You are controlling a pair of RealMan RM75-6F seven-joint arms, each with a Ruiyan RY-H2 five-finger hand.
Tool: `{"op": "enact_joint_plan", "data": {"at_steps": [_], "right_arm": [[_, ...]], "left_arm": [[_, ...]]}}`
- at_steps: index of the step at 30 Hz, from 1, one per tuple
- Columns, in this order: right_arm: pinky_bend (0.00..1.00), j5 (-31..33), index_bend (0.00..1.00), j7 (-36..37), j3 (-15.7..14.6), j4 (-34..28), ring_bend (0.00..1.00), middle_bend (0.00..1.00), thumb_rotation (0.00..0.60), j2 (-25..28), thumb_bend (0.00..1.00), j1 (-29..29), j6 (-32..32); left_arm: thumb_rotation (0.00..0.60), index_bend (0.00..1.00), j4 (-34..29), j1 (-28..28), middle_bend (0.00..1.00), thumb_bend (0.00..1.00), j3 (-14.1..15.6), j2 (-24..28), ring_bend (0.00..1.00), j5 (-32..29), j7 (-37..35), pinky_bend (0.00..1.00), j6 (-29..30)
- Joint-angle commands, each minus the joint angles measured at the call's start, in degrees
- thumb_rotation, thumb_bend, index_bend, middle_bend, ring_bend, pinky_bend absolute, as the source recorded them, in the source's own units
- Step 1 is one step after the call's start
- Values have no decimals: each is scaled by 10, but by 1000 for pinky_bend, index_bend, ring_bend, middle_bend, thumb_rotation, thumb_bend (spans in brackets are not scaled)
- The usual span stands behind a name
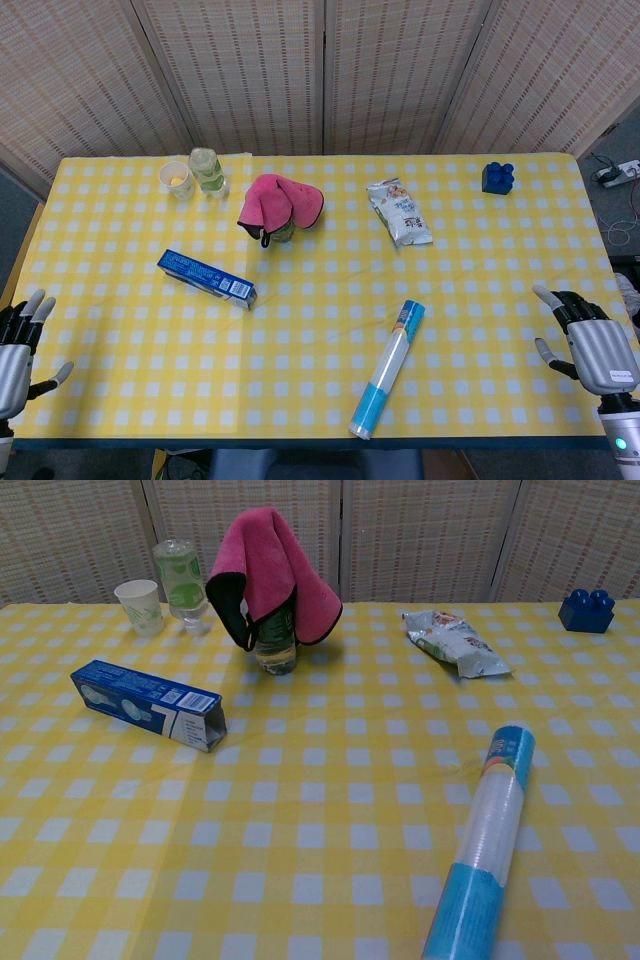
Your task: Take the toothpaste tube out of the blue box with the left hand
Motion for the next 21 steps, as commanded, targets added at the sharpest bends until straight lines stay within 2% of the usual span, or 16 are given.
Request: {"op": "enact_joint_plan", "data": {"at_steps": [1,21], "right_arm": [[289,-1,154,1,0,1,171,241,600,1,310,0,1],[289,-27,154,9,-4,8,171,241,600,3,310,14,-9]], "left_arm": [[600,67,-2,0,40,209,1,1,64,-1,2,41,-2],[600,67,-4,1,40,209,2,2,64,2,6,41,-3]]}}
